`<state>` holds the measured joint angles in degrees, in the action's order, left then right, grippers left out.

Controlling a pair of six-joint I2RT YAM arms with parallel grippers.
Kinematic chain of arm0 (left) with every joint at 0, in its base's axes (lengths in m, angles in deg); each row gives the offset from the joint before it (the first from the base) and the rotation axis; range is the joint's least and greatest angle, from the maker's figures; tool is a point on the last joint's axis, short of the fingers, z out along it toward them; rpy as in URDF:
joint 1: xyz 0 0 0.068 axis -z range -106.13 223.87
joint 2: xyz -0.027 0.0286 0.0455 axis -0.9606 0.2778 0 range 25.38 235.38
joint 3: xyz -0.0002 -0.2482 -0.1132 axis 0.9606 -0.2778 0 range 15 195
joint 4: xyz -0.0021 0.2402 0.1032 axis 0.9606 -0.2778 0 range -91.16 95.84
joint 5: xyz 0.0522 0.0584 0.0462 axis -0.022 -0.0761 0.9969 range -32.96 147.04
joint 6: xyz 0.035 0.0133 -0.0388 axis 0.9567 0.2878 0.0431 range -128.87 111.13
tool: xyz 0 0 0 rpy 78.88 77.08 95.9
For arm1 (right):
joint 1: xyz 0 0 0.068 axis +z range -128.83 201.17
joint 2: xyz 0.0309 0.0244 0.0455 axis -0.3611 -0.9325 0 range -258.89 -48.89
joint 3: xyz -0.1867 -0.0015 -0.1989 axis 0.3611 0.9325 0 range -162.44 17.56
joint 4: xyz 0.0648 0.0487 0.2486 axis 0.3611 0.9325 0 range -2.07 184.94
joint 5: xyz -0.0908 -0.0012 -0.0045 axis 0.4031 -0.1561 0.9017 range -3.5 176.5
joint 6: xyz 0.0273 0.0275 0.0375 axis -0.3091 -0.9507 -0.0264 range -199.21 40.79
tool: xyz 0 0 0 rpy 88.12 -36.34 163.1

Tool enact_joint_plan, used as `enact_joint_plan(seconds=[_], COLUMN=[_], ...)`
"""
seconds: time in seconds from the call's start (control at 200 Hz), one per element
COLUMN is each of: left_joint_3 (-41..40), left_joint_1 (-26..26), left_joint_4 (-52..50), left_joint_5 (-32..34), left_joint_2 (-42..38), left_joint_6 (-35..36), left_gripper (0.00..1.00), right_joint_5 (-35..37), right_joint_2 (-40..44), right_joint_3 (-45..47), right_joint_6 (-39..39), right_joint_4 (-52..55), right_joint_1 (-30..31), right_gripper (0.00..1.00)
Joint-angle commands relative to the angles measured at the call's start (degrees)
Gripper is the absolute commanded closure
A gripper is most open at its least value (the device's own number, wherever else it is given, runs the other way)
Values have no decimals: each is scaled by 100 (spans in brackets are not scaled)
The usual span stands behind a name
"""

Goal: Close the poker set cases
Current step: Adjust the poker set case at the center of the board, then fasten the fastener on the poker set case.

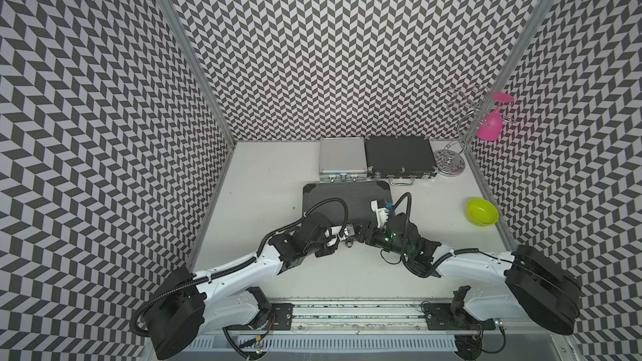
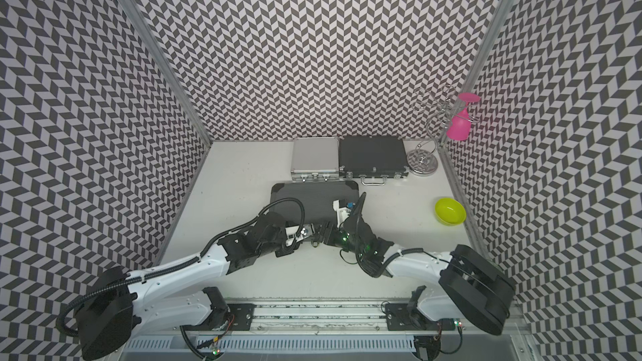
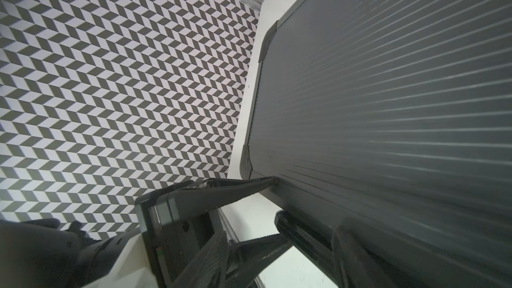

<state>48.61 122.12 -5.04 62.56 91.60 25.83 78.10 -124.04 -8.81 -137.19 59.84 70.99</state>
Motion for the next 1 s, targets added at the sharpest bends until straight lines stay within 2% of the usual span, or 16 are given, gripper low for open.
enact_joint_plan(seconds=[0.0, 0.19, 0.33, 0.491, 0.621, 0.816, 0.996], left_joint_3=[-1, 21, 141, 164, 159, 223, 246], left_joint_1=[-118, -147, -233, -269, -281, -356, -408], left_joint_4=[98, 55, -52, -81, -93, -143, -167], left_joint_5=[248, 257, 145, 64, 46, 22, -59], left_joint_2=[361, 449, 520, 541, 555, 599, 627], left_joint_6=[-105, -183, -287, -341, -367, -449, -481], left_gripper=[51, 52, 52, 52, 52, 53, 54], right_joint_5=[-100, 28, 191, 218, 363, 847, 1438], right_joint_2=[166, 972, 1002, 561, -1, -762, -993], right_joint_3=[351, 856, 989, 1158, 937, 523, 521], right_joint_6=[163, -22, -299, -575, -722, -1199, -1982], right_joint_4=[1669, 2060, 2057, 1142, 547, 333, 235], right_joint_1=[-10, 315, 616, 712, 719, 910, 1069], right_gripper=[39, 49, 50, 47, 45, 46, 51])
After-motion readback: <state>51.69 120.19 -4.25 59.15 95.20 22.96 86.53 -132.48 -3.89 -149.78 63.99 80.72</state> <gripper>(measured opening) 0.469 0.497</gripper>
